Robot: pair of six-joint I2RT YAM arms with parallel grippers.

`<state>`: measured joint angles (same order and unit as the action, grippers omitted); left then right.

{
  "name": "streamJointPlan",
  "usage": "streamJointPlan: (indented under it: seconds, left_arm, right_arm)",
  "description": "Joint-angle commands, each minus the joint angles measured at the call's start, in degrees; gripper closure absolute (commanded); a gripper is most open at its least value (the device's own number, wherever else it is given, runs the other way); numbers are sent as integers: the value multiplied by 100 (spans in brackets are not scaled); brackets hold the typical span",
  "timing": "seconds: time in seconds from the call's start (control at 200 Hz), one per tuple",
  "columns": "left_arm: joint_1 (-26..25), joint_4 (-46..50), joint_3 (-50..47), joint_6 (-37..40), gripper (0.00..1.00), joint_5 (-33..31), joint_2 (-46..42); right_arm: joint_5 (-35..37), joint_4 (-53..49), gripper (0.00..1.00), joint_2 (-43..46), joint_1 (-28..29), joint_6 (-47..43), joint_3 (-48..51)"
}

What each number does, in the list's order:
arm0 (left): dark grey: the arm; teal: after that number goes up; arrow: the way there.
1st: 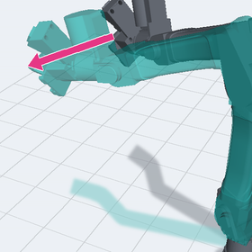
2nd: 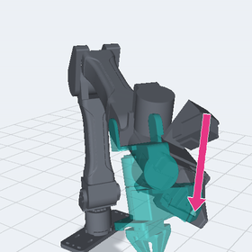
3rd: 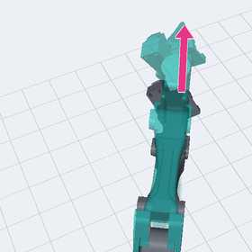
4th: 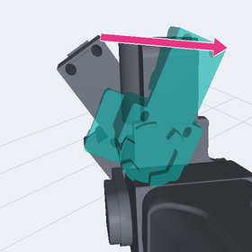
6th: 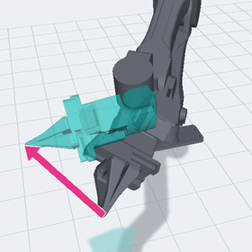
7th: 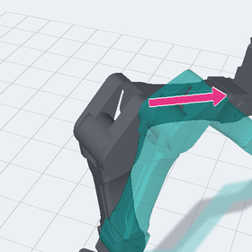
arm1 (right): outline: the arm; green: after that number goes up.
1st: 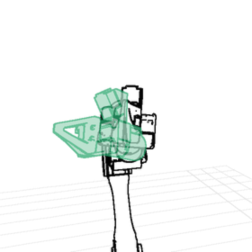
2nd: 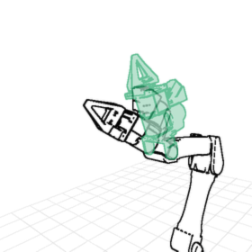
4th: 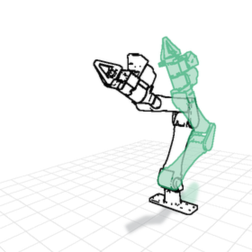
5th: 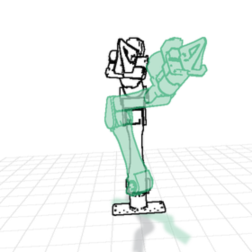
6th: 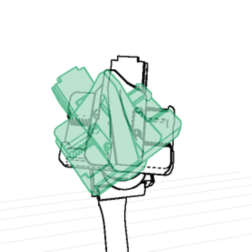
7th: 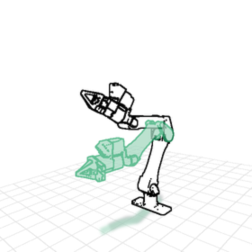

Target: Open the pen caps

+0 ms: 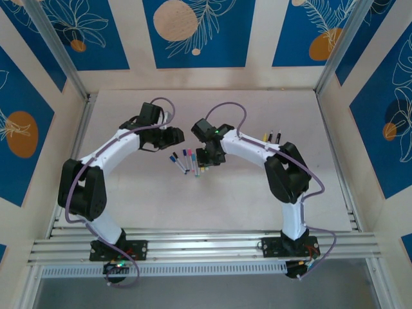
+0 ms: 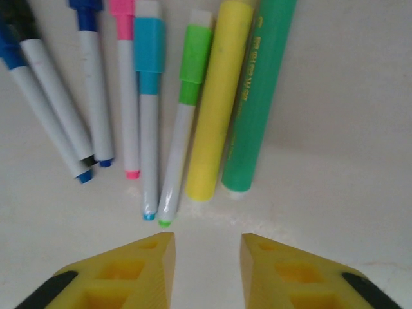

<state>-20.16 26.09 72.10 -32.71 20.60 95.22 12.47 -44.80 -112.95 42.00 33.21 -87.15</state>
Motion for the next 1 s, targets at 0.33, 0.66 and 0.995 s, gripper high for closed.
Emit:
streamJointPlan:
  seconds: [0.33, 0.66, 0.995]
  left_arm:
    - [-40, -38, 94, 38, 56, 229, 331]
    - [-45, -49, 87, 29, 57, 148, 462]
    - [-40, -11, 42, 72, 57, 98, 451]
  right_arm:
    - [176, -304, 77, -780, -257, 6, -870]
    - [136, -296, 76, -1034, -312, 5, -888]
    - [226, -423, 76, -1303, -341, 1, -1008]
